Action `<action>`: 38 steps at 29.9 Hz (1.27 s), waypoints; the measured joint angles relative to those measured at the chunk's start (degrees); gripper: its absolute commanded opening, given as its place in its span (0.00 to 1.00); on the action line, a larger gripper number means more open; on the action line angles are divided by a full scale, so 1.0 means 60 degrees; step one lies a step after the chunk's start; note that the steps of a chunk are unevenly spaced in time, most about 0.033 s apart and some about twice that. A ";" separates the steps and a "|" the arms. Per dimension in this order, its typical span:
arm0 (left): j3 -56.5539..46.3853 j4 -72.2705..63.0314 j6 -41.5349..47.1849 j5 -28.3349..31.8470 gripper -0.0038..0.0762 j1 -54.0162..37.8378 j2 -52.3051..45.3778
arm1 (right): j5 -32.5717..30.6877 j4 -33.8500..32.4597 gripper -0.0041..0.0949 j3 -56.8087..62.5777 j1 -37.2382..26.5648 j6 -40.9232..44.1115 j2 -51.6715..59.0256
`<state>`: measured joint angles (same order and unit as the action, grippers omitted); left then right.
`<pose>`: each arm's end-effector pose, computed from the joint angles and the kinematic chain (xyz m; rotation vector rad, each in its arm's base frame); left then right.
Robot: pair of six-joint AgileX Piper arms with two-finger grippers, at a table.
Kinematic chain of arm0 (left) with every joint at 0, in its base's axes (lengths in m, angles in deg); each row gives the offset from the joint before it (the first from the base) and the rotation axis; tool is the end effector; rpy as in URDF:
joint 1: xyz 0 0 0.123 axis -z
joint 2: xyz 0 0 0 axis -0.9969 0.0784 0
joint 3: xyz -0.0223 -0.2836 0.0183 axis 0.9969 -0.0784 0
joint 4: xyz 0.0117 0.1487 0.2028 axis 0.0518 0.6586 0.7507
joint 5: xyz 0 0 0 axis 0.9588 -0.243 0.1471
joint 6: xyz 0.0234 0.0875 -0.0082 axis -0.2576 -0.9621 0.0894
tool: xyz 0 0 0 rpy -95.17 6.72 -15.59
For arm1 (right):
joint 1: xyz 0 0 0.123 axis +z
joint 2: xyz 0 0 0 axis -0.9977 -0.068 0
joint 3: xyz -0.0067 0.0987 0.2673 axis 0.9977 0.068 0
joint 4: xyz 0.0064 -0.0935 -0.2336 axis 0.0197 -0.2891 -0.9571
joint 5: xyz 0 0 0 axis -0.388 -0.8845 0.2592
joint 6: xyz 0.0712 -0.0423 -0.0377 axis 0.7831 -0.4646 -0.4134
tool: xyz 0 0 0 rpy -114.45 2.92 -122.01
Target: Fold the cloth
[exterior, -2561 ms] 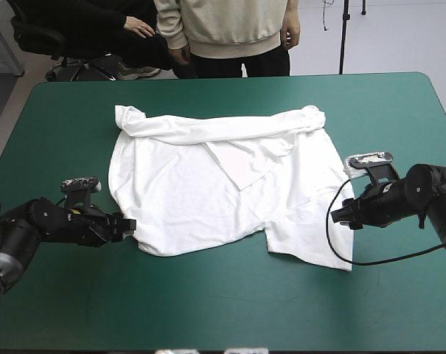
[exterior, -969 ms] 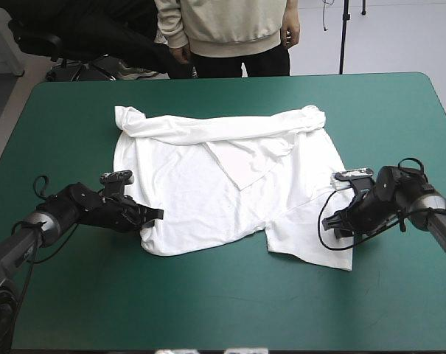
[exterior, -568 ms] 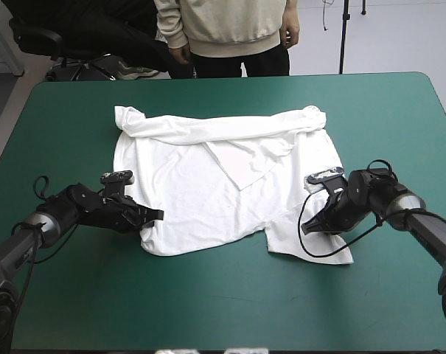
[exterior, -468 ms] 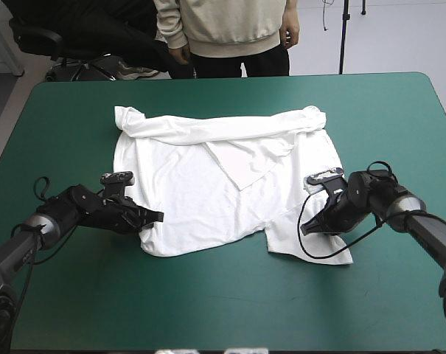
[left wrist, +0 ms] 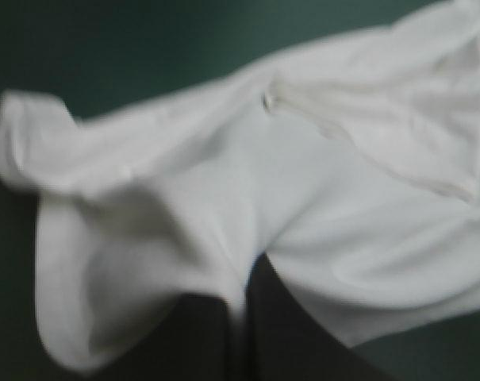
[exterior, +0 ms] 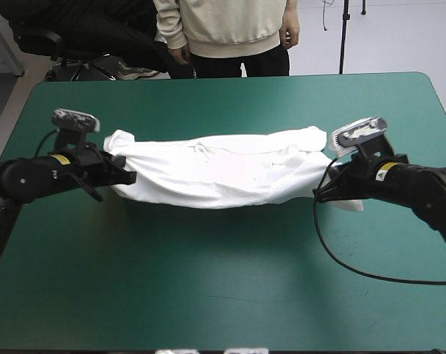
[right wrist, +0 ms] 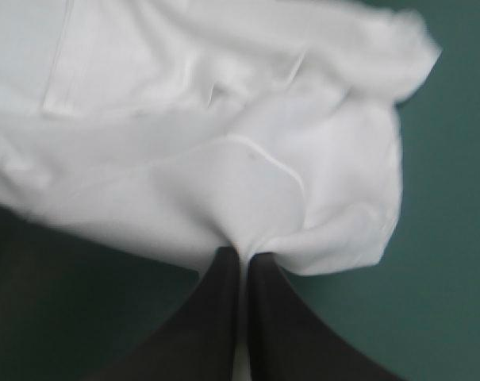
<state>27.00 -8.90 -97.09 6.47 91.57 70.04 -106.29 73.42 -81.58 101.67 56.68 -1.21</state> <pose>0.2301 -0.0497 0.3864 0.4101 2.2230 -0.3051 0.2087 0.0706 0.3856 -0.5176 2.2425 0.2283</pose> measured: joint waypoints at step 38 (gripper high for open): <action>0.5206 0.2091 0.1137 -0.1365 0.03 0.0096 0.2853 | -0.2125 -0.3583 0.02 -0.5244 0.0030 0.1085 -0.1474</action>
<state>58.24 3.65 -90.27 -1.72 92.15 87.17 -119.04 51.92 -113.05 101.85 63.19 -10.06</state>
